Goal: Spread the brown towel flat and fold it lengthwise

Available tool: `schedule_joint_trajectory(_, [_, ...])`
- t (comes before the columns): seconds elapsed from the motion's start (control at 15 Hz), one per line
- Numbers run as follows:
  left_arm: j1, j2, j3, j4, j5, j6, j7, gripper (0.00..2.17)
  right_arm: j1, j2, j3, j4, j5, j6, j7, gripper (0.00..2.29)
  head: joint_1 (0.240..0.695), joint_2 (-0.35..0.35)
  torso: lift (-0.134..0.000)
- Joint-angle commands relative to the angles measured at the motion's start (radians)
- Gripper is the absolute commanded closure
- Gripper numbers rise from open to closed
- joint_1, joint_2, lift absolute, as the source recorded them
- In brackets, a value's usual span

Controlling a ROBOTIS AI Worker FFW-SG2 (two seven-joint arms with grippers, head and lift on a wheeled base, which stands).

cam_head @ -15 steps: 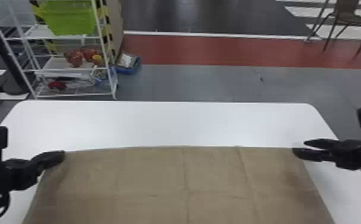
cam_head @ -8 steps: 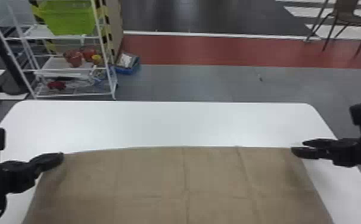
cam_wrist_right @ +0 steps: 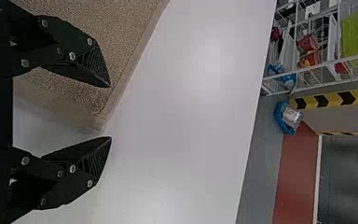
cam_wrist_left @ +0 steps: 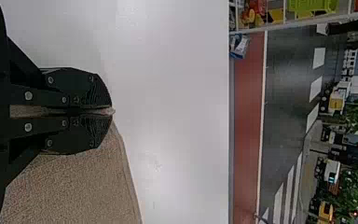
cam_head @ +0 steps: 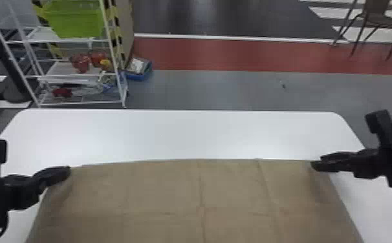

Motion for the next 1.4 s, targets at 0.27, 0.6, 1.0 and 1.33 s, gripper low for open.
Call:
schedule_joint_trajectory(0.27, [-0.008, 0.004, 0.014, 0.002, -0.007, 0.003, -0.014, 1.08, -0.048, -0.026, 0.051, 0.016, 0.083, 0.115, 0.044, 0.67, 0.695, -0.046, -0.123])
schedule_joint_trajectory(0.6, [-0.008, 0.003, 0.011, 0.002, -0.007, 0.003, -0.014, 1.08, -0.065, -0.041, 0.069, 0.021, 0.102, 0.128, 0.072, 0.67, 0.695, -0.055, -0.123])
schedule_joint_trajectory(1.0, [-0.005, 0.003, 0.013, 0.000, -0.010, 0.003, -0.014, 1.08, -0.083, -0.040, 0.109, 0.081, 0.102, 0.125, 0.092, 0.83, 0.695, -0.053, -0.123])
schedule_joint_trajectory(1.33, [0.003, 0.001, 0.014, -0.020, -0.010, 0.025, -0.006, 1.45, -0.066, -0.040, 0.082, 0.058, 0.083, 0.057, 0.135, 1.48, 0.695, -0.034, -0.123])
